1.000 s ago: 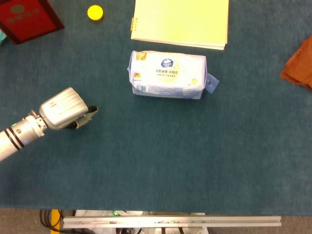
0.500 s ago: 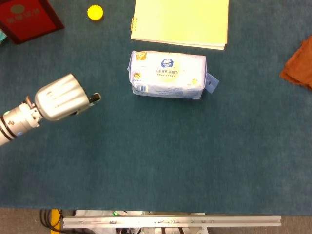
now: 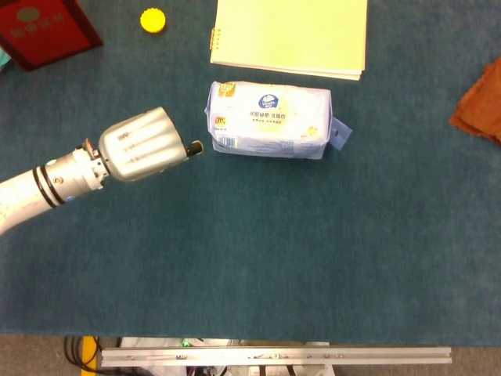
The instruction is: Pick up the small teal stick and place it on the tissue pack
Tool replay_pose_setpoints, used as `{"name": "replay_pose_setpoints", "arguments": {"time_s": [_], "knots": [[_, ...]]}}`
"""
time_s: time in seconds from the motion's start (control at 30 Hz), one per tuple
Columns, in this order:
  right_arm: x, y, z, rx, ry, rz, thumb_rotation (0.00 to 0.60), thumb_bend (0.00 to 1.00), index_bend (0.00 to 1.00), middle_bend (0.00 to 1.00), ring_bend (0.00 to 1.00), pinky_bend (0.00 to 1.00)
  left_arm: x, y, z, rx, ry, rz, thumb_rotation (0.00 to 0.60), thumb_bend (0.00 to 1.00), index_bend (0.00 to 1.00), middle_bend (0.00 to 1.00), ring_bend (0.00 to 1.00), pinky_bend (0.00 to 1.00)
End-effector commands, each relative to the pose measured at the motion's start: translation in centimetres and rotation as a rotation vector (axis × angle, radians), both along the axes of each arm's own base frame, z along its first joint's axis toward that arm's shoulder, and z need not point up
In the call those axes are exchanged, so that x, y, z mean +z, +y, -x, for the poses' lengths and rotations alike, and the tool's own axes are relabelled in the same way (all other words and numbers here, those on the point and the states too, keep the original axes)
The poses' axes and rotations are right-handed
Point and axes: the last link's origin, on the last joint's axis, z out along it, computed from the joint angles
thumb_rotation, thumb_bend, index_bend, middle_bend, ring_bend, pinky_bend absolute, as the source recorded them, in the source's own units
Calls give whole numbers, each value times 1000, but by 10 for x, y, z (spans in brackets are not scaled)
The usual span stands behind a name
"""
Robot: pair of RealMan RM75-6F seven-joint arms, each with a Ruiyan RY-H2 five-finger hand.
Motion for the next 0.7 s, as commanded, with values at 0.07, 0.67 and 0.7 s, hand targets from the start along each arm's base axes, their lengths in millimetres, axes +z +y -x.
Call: {"name": "replay_pose_setpoints", "arguments": {"time_s": [0.07, 0.67, 0.7], "knots": [[0, -1, -3, 8, 1, -1, 600, 317, 140, 335, 288, 429, -3, 7, -8, 2, 0, -1, 600, 445, 550, 1000, 1000, 967], [-5, -8, 1, -8, 5, -16, 600, 317, 140, 335, 297, 429, -34, 38, -40, 53, 12, 2, 600, 443, 533, 1000, 1000, 960], [-5, -8, 1, -10, 3, -16, 600, 317, 140, 335, 297, 429, -36, 39, -42, 52, 14, 4, 600, 443, 531, 1000, 1000, 960]]}}
